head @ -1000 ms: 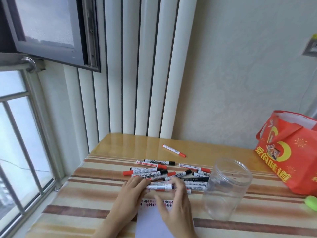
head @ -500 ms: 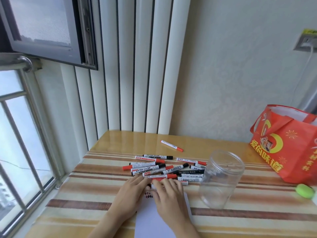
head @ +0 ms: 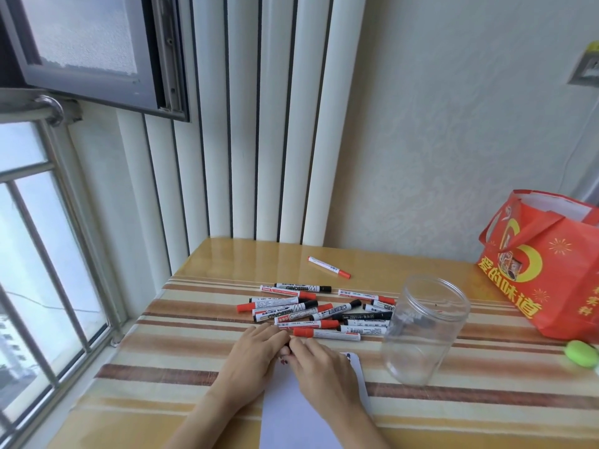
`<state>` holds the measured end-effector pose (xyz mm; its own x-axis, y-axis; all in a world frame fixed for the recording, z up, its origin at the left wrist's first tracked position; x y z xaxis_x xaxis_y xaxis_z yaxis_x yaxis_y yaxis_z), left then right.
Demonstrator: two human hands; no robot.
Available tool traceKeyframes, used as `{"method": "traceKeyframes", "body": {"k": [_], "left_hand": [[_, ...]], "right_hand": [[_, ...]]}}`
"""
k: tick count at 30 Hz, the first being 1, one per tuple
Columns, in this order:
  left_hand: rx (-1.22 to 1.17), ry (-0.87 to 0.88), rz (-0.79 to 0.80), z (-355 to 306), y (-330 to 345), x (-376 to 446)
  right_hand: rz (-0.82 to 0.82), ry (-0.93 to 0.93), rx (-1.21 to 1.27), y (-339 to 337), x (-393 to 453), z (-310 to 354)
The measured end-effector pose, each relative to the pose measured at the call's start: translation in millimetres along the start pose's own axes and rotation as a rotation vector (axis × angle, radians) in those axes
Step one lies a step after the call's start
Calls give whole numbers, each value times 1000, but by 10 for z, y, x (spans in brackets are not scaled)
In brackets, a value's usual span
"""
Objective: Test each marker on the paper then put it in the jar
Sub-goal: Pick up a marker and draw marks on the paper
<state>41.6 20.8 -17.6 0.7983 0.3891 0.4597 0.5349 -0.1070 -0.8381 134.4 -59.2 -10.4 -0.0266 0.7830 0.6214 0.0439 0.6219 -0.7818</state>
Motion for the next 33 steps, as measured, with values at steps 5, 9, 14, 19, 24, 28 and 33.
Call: {"method": "traceKeyframes", "body": {"k": [5,9,14,19,24,28,33], "left_hand": [[-4,8,-1,-14,6,2],[-23,-20,-54,37,-41,-5],[-12,-94,-144,112,-116,-40],[81,-266,-193,308,-70,-46],[41,-380,-92,480,100,-64],[-35,-355,-188,432,-39,-86],[-96,-185,-84,323,-94,-127]], "right_hand": [[84,10,-18,58,16,19],[64,112,4,-16,7,-71],[50,168,57,-123,2,-122],[45,204,176,-86,-30,-171],[51,190,328,-56,-47,-237],[-72,254,587,-162,-75,-377],[-87,352,717,-101,-135,-518]]}}
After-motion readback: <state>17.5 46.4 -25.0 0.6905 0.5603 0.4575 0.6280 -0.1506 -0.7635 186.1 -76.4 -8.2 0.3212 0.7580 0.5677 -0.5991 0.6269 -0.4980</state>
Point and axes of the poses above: each hand's wrist, its own x-axis towards the middle knuckle, its own y-axis out of the palm, z = x × y, the point moved 8 cm from there along x, towards the middle knuckle, and after that the axes turned 7 degrees about z, right-handed, at the moved point
